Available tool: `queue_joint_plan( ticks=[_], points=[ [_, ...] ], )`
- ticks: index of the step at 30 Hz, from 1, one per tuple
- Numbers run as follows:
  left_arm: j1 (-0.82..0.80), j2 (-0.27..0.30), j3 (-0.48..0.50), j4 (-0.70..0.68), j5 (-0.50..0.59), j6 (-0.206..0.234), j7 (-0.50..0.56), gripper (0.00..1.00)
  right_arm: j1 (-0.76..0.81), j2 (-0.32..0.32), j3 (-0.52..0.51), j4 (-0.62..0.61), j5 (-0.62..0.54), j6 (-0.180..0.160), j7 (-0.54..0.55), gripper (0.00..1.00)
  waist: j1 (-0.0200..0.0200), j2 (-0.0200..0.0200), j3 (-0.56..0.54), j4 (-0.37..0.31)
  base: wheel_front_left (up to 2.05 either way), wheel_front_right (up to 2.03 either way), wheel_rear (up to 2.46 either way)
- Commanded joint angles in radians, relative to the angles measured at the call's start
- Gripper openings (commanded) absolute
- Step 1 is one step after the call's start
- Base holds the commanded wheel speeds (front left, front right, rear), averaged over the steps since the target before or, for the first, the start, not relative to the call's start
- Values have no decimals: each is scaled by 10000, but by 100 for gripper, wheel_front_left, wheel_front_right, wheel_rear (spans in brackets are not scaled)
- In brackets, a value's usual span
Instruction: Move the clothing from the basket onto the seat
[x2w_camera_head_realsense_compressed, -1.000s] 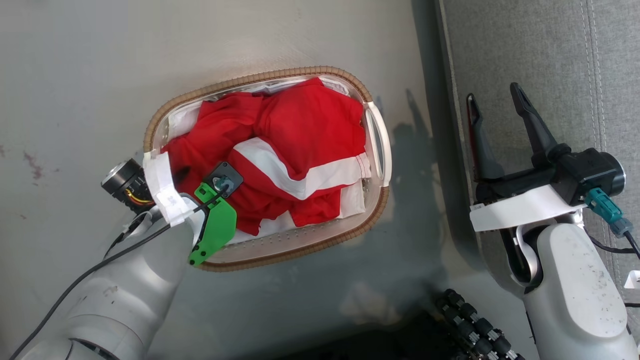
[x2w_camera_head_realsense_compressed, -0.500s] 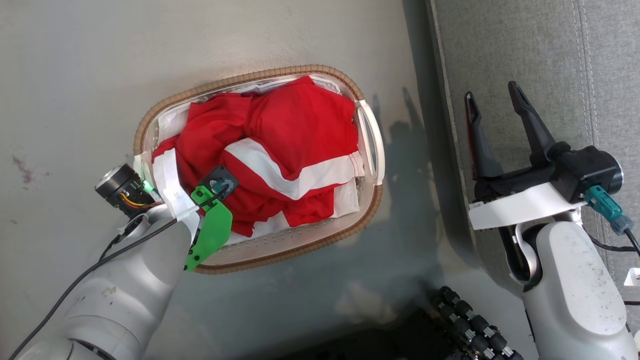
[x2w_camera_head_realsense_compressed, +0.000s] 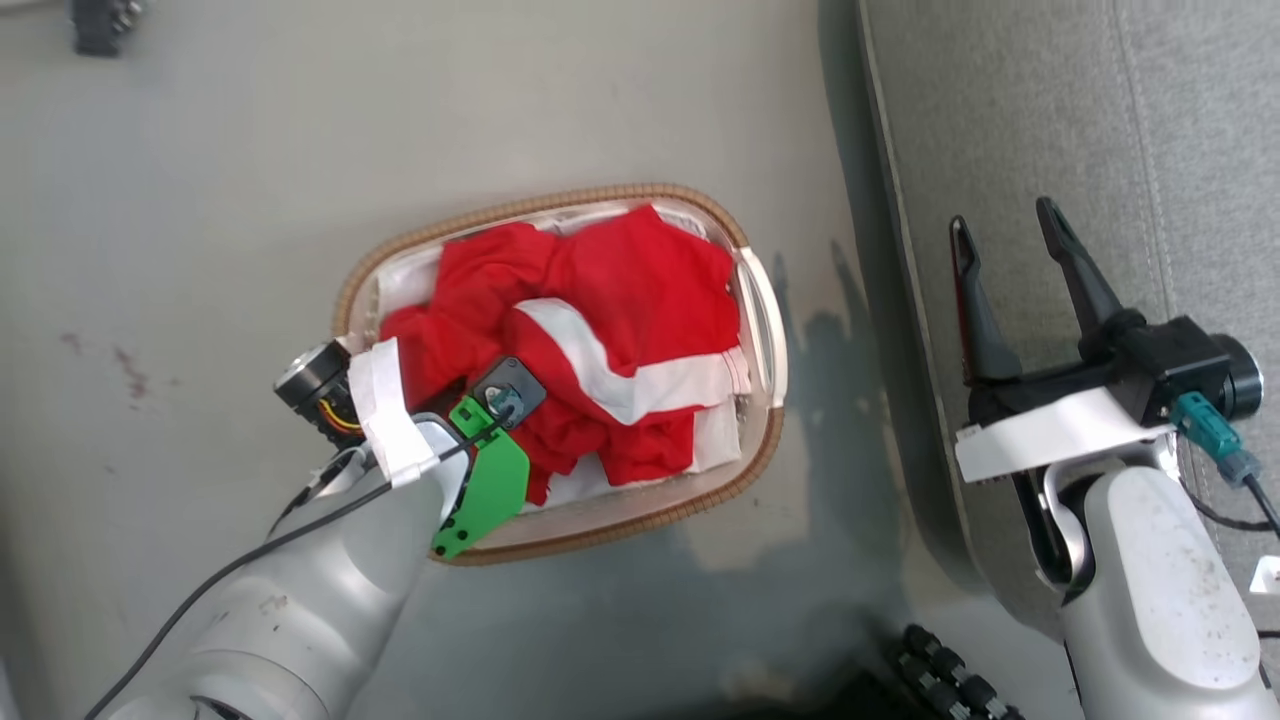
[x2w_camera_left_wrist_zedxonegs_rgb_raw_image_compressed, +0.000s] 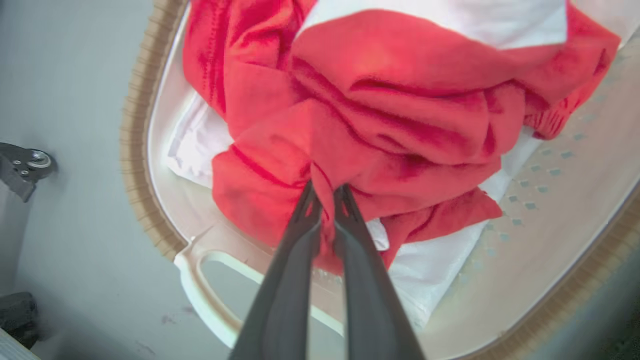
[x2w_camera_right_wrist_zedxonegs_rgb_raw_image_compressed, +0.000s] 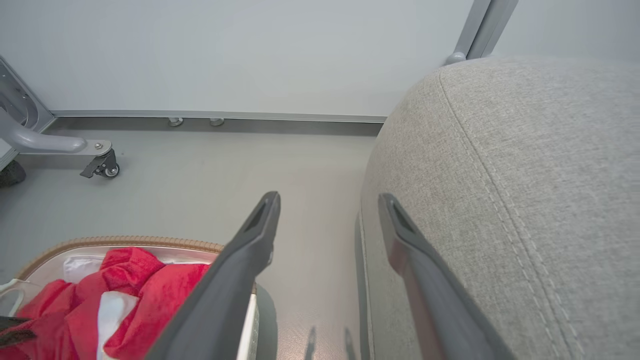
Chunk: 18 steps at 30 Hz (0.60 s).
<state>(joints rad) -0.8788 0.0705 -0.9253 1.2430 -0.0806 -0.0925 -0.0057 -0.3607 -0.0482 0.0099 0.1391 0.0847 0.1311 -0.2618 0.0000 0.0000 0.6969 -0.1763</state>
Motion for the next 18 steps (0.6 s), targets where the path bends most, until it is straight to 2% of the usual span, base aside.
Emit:
queue_joint_plan(
  ticks=[1,11,18],
  points=[
    [220,-80,9,-124,-166,76,-390,0,285,-41,-134,86,-172,-7,-49,100,0,0,-971,487,0,0,0],
    [423,-168,-240,-550,-372,-76,-1787,0,1117,-42,-464,317,-726,-8,-49,100,0,0,-2823,1124,0,0,0],
    [493,-203,-383,-1043,-587,-116,-2277,0,1765,-42,-504,511,-999,-8,-49,100,0,0,-4113,1328,0,0,0]
  ],
)
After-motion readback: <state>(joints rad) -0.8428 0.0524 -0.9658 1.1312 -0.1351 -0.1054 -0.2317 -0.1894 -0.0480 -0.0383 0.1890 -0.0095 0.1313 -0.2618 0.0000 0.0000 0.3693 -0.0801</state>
